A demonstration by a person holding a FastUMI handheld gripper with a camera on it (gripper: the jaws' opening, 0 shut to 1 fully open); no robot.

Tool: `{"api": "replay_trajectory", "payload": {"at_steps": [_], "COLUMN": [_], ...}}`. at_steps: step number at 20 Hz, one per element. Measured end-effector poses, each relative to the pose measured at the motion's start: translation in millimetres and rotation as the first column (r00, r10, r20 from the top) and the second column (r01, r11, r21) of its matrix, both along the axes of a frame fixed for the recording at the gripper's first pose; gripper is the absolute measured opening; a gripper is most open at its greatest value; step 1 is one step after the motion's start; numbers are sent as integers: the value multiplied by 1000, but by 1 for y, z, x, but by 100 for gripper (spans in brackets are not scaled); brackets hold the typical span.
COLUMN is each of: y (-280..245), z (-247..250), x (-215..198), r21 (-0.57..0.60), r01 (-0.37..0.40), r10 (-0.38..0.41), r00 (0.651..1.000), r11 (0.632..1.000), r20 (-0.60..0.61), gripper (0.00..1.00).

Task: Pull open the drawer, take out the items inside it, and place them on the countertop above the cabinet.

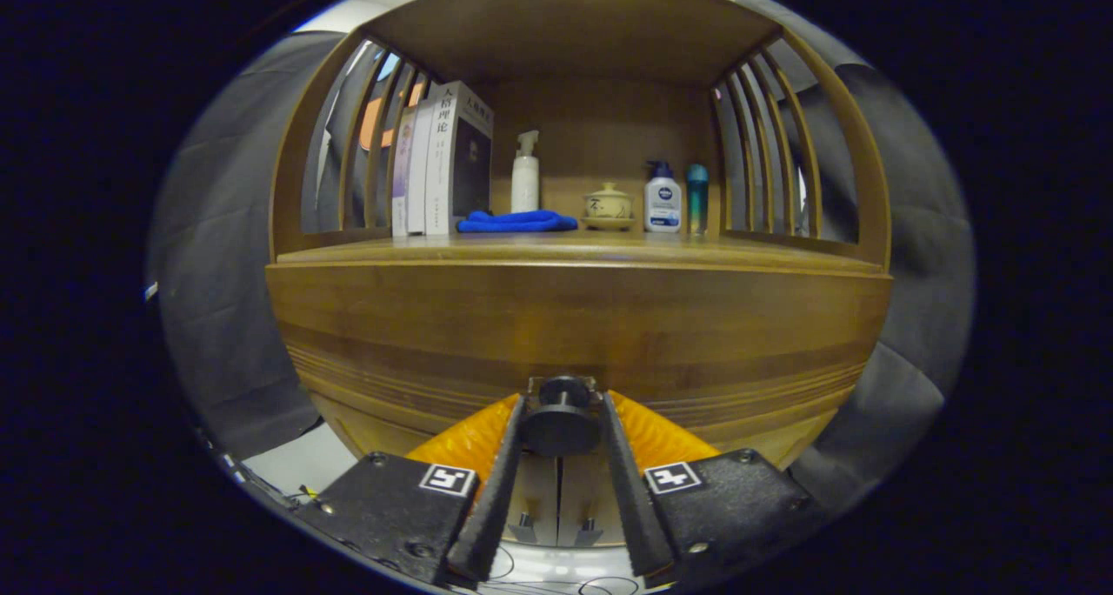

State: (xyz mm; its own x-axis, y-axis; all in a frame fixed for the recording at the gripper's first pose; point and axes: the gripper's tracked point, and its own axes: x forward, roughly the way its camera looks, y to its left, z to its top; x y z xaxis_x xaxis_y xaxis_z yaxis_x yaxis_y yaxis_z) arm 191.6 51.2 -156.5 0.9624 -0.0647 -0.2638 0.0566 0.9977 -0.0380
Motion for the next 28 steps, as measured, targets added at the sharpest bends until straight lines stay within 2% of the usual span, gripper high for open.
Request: {"api": "replay_trajectory", "payload": {"at_steps": [1,5,9,19,28], "y": [-1,0,-1,6,10], "z": [0,-1,-1,-5,-15], "x": [-1,-3,-13,-91,-144], "r21": [-8,29,16,13,5], "r01": [22,37,33,7,-6], "r10": [-22,-37,-32,-6,6], "r00": [1000,999,999,1000,1000], "r11": [1000,999,999,1000,1000], "r20": [2,-2,-13,-7,-10], "gripper": [53,43,35,34,34]}}
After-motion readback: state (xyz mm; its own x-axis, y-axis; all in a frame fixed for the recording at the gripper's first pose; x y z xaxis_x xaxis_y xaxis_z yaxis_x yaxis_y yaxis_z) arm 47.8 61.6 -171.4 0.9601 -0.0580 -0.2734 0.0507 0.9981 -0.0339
